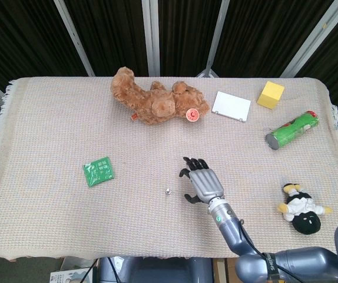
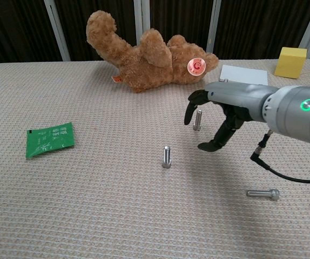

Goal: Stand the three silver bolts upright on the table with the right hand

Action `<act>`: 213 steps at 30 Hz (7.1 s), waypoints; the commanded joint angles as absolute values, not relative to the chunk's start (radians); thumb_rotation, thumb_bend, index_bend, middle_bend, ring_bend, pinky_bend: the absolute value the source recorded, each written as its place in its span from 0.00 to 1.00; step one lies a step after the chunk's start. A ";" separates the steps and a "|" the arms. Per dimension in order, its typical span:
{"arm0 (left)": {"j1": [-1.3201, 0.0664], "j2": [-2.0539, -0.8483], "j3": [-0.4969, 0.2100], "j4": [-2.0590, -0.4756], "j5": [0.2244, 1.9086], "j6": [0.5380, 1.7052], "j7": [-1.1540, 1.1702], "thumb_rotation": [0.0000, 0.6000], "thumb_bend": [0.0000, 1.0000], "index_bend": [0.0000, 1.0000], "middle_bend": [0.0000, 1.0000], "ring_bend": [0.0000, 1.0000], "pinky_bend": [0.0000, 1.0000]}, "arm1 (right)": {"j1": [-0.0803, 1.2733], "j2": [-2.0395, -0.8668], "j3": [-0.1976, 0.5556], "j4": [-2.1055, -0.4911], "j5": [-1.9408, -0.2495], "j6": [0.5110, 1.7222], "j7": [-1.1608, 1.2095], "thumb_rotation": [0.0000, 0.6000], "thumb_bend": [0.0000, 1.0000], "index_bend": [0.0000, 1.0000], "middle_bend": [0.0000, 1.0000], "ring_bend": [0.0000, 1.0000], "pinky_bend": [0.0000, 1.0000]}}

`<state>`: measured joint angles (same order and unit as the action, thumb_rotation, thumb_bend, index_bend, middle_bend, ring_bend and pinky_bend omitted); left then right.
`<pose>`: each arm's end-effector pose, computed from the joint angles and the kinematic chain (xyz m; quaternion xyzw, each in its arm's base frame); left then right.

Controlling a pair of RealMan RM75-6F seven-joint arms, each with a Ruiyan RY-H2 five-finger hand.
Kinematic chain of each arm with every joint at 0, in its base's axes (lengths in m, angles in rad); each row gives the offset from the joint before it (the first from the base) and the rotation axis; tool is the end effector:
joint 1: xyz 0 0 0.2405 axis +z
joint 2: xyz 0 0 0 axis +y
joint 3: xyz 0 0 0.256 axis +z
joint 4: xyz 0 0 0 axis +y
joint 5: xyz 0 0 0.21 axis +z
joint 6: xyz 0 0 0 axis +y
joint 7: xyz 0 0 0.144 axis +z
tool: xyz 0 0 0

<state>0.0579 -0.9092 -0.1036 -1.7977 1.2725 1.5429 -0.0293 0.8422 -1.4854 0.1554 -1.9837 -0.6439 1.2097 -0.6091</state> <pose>-0.3297 0.1406 0.2336 -0.4728 -0.4337 -0.3419 0.6867 -0.0888 -0.2851 -0.0035 0.7057 -0.4924 0.3352 0.3835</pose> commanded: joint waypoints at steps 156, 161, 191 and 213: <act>0.053 -0.913 -0.104 -1.810 1.263 1.544 0.002 1.00 0.08 0.03 0.03 0.00 0.06 | 0.380 -1.627 0.044 -1.805 -1.032 1.242 -0.570 1.00 0.39 0.63 0.00 0.00 0.04; 0.052 -0.914 -0.105 -1.811 1.263 1.544 0.003 1.00 0.08 0.03 0.03 0.00 0.06 | 0.382 -1.620 0.048 -1.818 -1.029 1.236 -0.562 1.00 0.39 0.63 0.00 0.00 0.04; 0.052 -0.912 -0.106 -1.812 1.257 1.541 -0.002 1.00 0.08 0.03 0.03 0.00 0.06 | 0.408 -1.576 0.082 -1.908 -1.002 1.216 -0.533 1.00 0.39 0.63 0.00 0.00 0.04; 0.052 -0.912 -0.106 -1.812 1.255 1.542 0.003 1.00 0.08 0.03 0.03 0.00 0.06 | 0.426 -1.566 0.089 -1.919 -0.989 1.209 -0.507 1.00 0.39 0.63 0.00 0.00 0.04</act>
<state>0.0524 -0.9121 -0.1058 -1.8124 1.2552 1.5418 0.0028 0.4253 -1.5664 0.0891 -1.9188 -0.9892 1.2097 -0.5081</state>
